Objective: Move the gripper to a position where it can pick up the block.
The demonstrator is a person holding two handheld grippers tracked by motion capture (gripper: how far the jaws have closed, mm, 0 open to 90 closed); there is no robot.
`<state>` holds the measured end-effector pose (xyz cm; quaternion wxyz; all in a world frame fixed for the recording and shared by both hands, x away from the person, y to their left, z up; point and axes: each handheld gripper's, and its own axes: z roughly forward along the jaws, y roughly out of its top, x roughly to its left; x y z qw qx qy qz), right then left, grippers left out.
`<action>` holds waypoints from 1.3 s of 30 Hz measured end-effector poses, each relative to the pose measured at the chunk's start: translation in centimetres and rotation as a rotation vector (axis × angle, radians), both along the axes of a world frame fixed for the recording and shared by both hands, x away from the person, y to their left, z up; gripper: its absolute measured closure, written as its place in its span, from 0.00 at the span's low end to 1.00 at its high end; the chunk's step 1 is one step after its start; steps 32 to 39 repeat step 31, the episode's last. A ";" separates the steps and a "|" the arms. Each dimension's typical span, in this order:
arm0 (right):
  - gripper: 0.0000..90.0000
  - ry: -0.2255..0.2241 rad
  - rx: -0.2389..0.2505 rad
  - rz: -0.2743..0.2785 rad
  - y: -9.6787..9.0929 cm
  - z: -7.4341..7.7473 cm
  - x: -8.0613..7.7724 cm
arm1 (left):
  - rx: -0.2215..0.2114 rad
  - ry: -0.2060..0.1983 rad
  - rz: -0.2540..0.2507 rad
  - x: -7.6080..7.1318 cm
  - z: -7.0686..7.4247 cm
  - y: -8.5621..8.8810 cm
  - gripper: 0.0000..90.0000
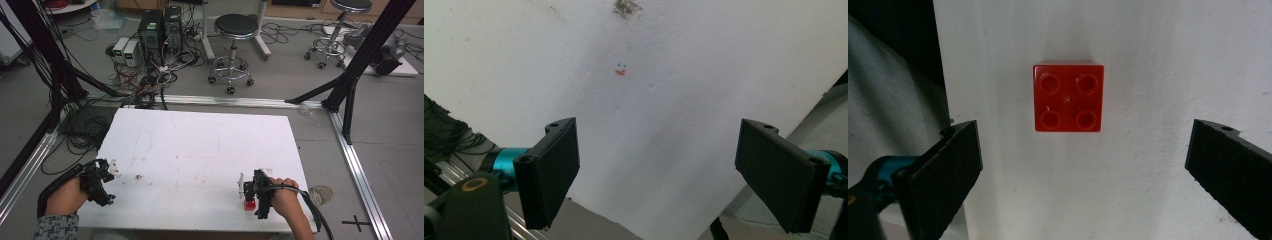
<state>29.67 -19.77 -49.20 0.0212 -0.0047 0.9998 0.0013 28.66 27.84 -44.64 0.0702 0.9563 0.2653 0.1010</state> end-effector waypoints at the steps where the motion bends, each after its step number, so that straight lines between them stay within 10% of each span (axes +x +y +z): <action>1: 0.01 0.002 0.000 -0.001 0.1 -0.4 0.0 | 0.000 -0.001 0.001 0.0 0.0 0.0 0.20; 20: 0.01 0.034 0.011 -0.005 1.3 -3.5 0.0 | -0.001 0.000 0.001 0.0 0.0 0.1 0.20; 39: 0.01 0.030 0.019 -0.003 1.3 -3.6 -0.3 | 0.001 0.000 0.002 0.0 -0.1 -0.1 0.21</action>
